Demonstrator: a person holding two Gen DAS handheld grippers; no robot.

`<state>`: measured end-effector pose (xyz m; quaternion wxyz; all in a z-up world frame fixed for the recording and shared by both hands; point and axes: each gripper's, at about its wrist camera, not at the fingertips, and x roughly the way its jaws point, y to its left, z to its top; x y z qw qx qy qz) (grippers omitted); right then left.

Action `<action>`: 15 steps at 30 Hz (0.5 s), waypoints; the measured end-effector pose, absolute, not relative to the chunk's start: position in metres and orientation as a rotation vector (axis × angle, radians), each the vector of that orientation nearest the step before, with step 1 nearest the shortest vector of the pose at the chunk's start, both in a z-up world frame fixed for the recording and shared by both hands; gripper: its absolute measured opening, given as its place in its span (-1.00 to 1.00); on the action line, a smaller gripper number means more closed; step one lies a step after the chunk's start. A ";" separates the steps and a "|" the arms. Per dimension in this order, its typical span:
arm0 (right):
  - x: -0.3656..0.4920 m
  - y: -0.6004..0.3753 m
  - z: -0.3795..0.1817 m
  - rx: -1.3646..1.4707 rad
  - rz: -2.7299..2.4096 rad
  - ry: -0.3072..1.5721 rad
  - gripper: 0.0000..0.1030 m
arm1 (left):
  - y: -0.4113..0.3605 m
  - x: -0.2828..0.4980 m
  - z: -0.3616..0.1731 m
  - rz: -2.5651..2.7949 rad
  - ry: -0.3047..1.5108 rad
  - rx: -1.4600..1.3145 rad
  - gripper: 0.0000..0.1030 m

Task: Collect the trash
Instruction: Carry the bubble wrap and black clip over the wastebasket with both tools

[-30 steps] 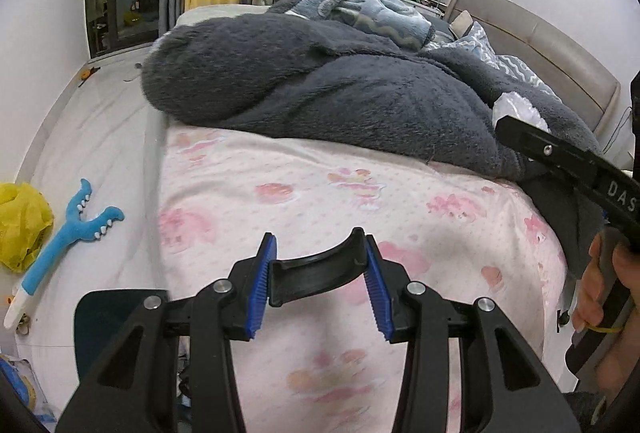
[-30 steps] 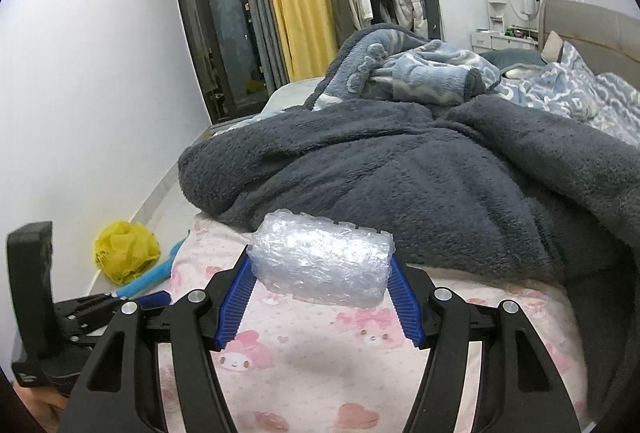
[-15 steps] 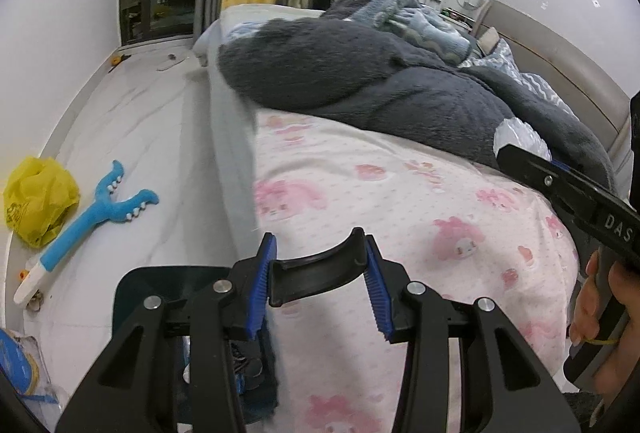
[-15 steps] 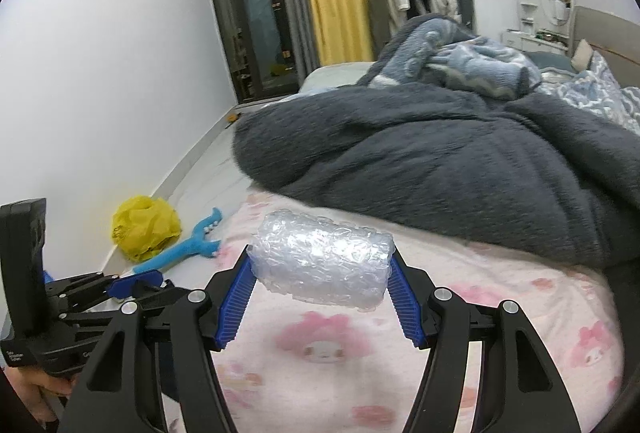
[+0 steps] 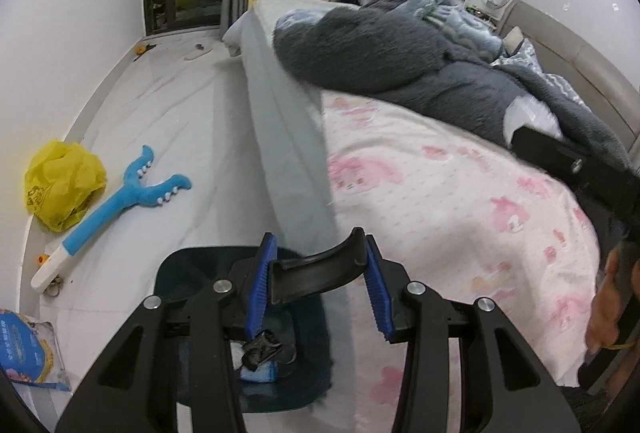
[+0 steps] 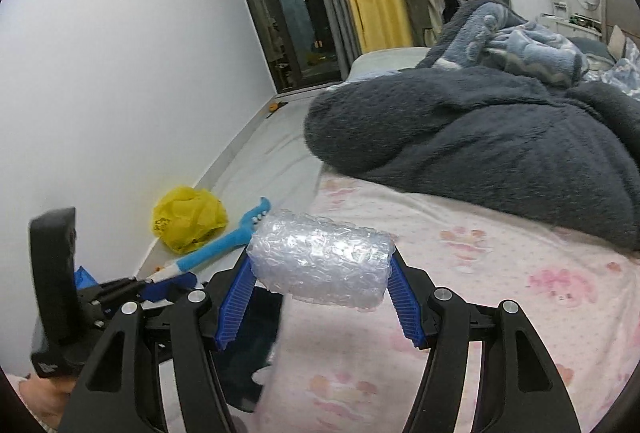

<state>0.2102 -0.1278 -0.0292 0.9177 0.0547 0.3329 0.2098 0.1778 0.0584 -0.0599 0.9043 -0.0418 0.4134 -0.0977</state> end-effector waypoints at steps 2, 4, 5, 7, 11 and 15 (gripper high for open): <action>0.210 -0.118 -0.029 0.109 0.449 0.686 0.24 | 0.067 0.178 -0.066 -0.195 0.873 -0.098 -0.11; 0.210 -0.109 -0.030 0.102 0.463 0.691 0.24 | 0.074 0.178 -0.073 -0.192 0.899 -0.104 -0.11; 0.210 -0.104 -0.032 0.100 0.469 0.694 0.24 | 0.077 0.178 -0.076 -0.184 0.905 -0.106 -0.11; 0.212 -0.094 -0.033 0.096 0.482 0.699 0.24 | 0.085 0.178 -0.080 -0.170 0.915 -0.096 -0.10; 0.214 -0.079 -0.036 0.089 0.502 0.705 0.24 | 0.097 0.178 -0.091 -0.172 0.946 -0.113 -0.10; 0.215 -0.064 -0.039 0.080 0.522 0.715 0.24 | 0.108 0.179 -0.112 -0.162 1.003 -0.097 -0.10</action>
